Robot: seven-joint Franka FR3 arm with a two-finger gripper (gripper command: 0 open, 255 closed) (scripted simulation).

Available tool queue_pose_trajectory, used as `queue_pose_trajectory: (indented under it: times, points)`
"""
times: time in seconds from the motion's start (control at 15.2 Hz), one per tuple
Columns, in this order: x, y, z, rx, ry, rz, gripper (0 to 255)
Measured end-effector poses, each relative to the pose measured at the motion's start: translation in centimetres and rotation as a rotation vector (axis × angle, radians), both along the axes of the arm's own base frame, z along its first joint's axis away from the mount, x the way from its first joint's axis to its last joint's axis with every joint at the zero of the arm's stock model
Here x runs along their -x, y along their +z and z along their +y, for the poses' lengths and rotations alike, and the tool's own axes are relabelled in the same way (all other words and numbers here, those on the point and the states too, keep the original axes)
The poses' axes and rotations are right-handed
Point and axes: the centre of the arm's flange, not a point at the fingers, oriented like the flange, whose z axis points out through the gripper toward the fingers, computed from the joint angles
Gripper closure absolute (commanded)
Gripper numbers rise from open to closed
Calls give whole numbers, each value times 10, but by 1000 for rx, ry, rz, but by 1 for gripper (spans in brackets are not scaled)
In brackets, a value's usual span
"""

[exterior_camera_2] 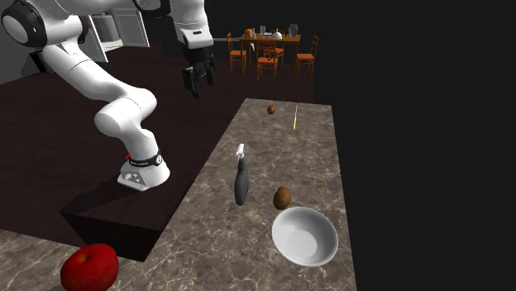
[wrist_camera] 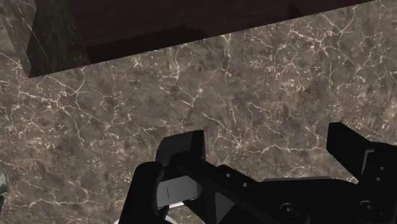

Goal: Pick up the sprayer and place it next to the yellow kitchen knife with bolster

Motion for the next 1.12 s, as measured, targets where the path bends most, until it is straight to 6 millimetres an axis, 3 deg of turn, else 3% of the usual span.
queue_pose_trajectory:
  times: [0.13, 0.53, 0.73, 1.12]
  points:
    - [-6, -4, -2, -6, -26, 8, 0]
    - [-66, -47, -33, -82, -332, 112, 0]
    - [-96, -78, -52, -123, -503, 170, 0]
    - [-130, -143, -109, -205, -842, 284, 0]
